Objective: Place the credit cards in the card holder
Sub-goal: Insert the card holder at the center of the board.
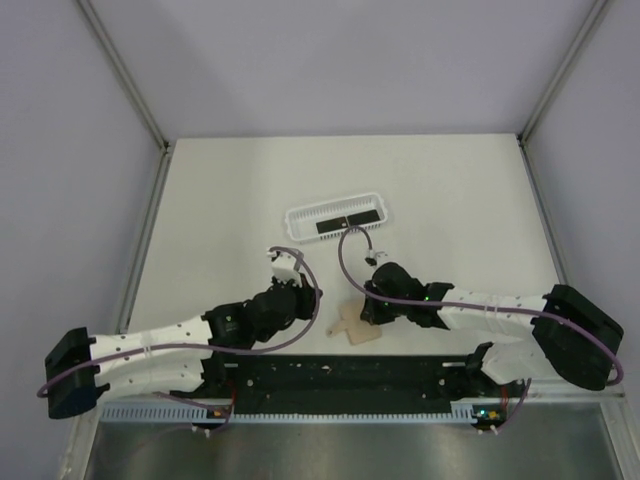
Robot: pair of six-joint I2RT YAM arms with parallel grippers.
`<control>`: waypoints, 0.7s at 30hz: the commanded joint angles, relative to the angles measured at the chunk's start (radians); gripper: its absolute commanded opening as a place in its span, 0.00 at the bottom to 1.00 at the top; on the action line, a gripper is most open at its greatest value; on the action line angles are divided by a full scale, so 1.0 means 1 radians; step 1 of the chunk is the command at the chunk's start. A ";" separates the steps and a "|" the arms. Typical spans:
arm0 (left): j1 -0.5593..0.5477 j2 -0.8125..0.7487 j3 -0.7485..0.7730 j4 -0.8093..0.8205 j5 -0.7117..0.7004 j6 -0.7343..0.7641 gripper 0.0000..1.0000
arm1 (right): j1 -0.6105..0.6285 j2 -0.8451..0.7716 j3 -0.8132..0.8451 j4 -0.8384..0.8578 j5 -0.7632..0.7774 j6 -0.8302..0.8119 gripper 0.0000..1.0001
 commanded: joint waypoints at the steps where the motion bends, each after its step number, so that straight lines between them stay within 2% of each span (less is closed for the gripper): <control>1: 0.003 0.028 0.049 0.091 0.057 0.039 0.00 | -0.003 0.062 0.042 -0.007 -0.015 -0.012 0.00; 4: 0.003 0.066 0.056 0.134 0.103 0.055 0.00 | -0.001 0.073 0.044 -0.018 -0.015 -0.008 0.00; 8: 0.001 0.158 0.055 0.229 0.232 0.076 0.00 | -0.003 0.077 0.039 -0.015 0.008 0.005 0.00; 11: 0.000 0.249 0.018 0.352 0.310 0.044 0.00 | -0.003 0.077 0.031 0.008 -0.007 0.012 0.00; 16: -0.003 0.370 -0.030 0.481 0.333 -0.005 0.00 | -0.003 0.079 0.021 0.042 -0.053 0.028 0.00; 21: -0.003 0.439 -0.049 0.475 0.316 -0.034 0.00 | -0.001 0.024 0.018 0.027 -0.044 0.033 0.04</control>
